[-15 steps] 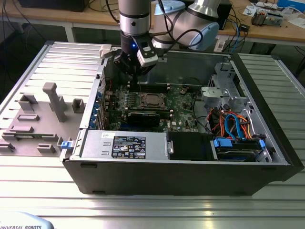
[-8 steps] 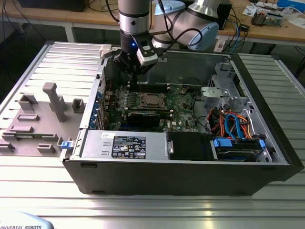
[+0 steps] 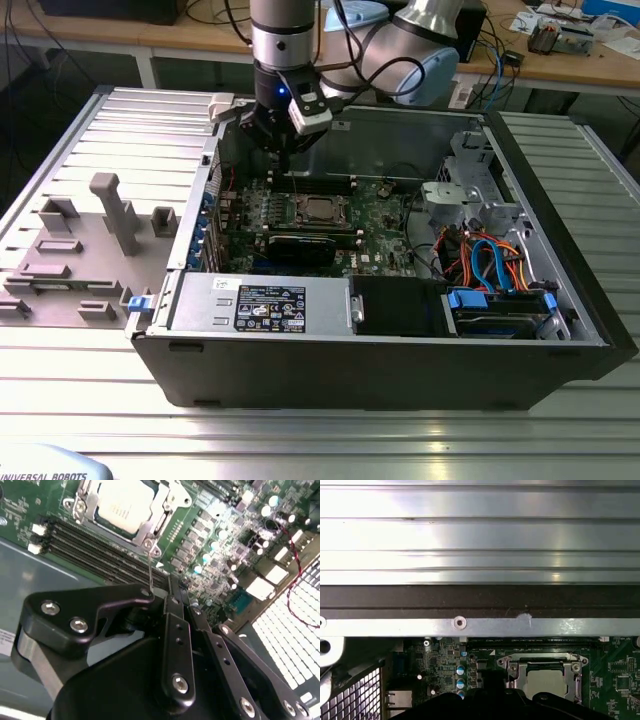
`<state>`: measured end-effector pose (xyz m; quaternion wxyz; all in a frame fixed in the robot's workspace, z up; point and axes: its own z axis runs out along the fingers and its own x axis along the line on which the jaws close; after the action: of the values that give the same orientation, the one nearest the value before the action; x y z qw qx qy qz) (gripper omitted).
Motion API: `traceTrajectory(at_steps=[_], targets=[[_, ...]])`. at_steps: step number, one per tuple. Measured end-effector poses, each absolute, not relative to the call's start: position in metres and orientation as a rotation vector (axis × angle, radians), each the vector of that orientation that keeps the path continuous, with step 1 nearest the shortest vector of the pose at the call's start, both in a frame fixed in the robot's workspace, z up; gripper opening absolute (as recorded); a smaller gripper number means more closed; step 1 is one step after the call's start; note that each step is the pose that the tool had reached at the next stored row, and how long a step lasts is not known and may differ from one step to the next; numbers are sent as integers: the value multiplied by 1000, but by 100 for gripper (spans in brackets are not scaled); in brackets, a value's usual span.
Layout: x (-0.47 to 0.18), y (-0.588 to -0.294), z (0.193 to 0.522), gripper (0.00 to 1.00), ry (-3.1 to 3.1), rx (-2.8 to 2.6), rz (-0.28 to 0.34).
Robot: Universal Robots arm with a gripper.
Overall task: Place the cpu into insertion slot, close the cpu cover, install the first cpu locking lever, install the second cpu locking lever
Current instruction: 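Install the first cpu locking lever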
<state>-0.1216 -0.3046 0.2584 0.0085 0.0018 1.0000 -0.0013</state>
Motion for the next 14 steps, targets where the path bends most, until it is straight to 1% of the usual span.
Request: traceTrajectory(at_steps=[14], targets=[[-92,-305,258,11,3125,2,-4]])
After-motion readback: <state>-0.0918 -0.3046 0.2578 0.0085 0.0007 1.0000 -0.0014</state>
